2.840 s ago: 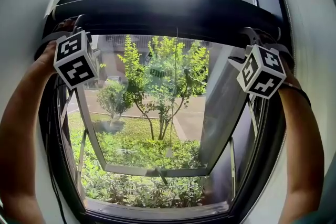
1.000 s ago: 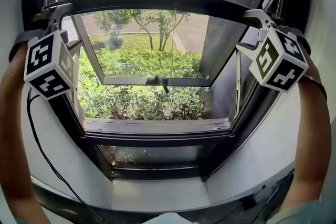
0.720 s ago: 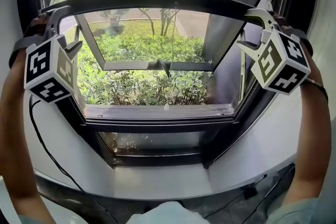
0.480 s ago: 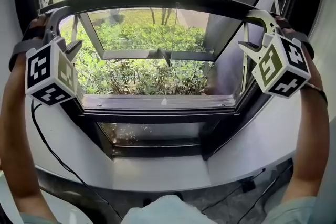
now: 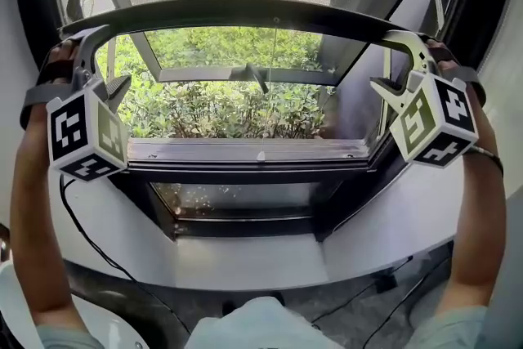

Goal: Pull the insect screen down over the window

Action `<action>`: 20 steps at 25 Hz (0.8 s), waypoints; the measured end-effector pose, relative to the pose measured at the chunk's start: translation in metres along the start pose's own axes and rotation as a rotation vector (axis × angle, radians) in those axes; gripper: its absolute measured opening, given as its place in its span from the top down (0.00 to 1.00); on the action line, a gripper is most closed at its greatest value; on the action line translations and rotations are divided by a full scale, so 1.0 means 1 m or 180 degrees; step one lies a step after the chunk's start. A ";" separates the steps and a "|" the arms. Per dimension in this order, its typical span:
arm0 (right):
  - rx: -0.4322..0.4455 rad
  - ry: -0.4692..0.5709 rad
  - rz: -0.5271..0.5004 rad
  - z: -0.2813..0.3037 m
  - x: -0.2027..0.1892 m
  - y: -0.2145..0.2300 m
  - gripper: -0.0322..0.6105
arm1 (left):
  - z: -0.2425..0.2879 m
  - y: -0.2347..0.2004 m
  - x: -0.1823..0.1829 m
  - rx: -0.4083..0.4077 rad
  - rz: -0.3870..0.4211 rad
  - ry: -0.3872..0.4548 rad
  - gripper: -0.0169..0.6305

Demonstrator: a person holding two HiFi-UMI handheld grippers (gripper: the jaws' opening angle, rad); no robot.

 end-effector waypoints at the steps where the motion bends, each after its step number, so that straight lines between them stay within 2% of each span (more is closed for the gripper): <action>1: 0.0022 -0.0005 -0.0011 0.000 -0.001 -0.003 0.51 | 0.001 0.003 0.000 -0.0023 0.0003 -0.0006 0.42; 13: 0.0349 -0.0025 -0.0101 0.004 -0.001 -0.059 0.51 | 0.017 0.055 0.003 -0.0301 0.0043 0.0007 0.42; 20: 0.0727 0.0005 -0.0171 0.006 0.003 -0.121 0.51 | 0.031 0.117 0.002 -0.0679 0.0056 -0.0022 0.42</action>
Point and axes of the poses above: the fingertips, and each gripper's own axes: z forward along the fingers, y to its right, x out of its top, the point moved 10 cm from there along -z, backward along the fingers, and after that the axes turned 14 degrees about -x, right-handed, at the moved point
